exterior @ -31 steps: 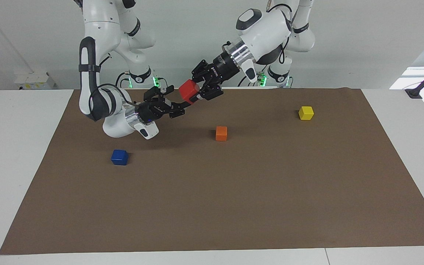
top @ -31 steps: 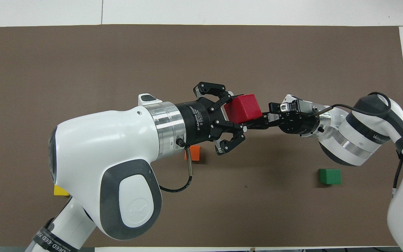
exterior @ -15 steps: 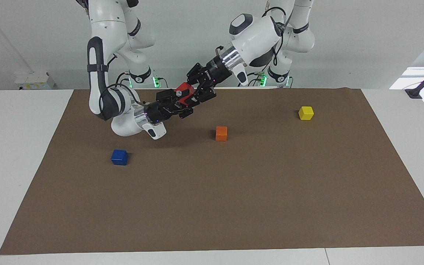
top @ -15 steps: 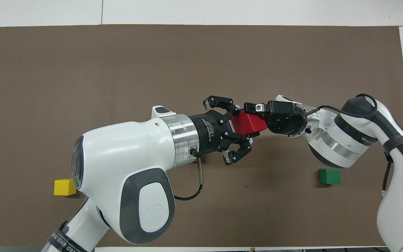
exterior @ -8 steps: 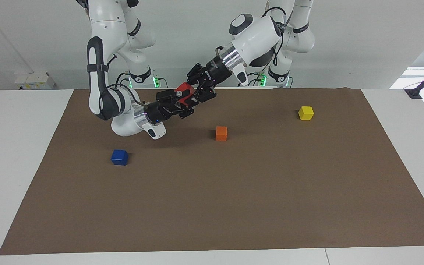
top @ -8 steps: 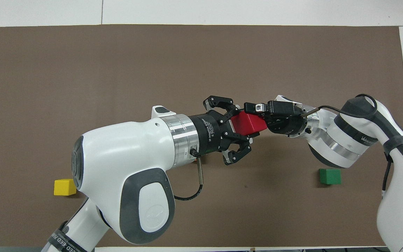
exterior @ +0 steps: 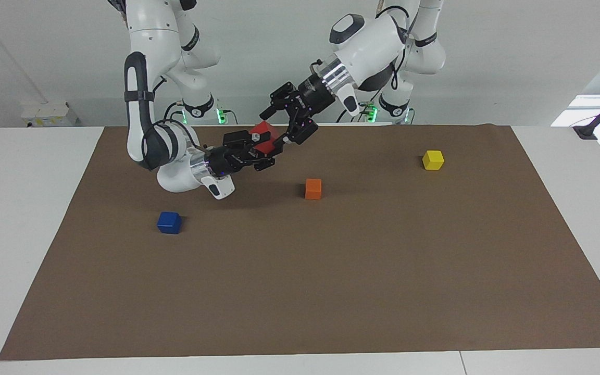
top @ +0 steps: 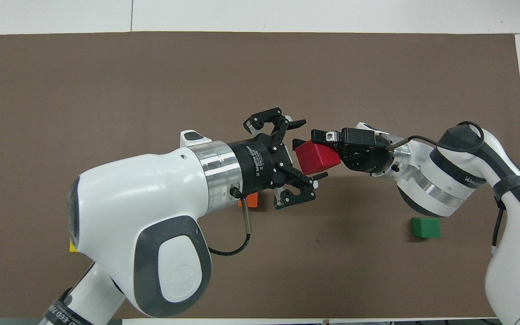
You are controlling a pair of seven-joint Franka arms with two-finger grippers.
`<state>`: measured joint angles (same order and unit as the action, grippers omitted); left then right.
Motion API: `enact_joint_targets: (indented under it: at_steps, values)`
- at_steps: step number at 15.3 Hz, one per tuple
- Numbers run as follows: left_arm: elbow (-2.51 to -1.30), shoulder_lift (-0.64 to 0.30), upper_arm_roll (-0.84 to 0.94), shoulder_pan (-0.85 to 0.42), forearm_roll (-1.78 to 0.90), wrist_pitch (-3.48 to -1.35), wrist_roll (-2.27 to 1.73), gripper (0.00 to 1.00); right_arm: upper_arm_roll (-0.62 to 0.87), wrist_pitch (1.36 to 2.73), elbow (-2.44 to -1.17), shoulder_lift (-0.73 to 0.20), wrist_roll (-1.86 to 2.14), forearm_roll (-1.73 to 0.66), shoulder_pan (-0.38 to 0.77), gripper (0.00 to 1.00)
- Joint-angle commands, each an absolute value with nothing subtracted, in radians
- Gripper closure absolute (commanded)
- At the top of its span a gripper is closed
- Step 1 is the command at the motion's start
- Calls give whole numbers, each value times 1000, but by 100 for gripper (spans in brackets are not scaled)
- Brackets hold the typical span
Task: Transfer red block to right arm and stack on blue block
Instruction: 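Open the left gripper while the right gripper pulls the red cube away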
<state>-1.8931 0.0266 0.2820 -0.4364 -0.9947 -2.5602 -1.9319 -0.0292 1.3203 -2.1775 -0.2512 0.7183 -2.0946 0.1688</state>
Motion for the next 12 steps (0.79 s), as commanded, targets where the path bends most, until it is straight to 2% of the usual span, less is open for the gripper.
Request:
enact_joint_targets:
  at_steps: [1,4,8,10,12]
  values:
    - [-1917,74,281,-379,-1005,-2488,-1924,0,-26,1364,-2184,-229,739,-2094,170,100]
    - [-1972,100,278,-332,-1002,-2480,-1860,0,-29,1429,-2154,-221,717,-2073,166,100]
    - [-2034,123,279,-203,-1002,-2468,-1622,0,-32,1622,-2057,-144,596,-1780,108,100]
    - [-2034,106,278,-132,-997,-2467,-1505,0,-35,1638,-2016,-137,539,-1689,81,100]
    - [-2028,63,279,-75,-863,-2450,-1404,0,-35,1641,-1970,-129,467,-1587,51,100]
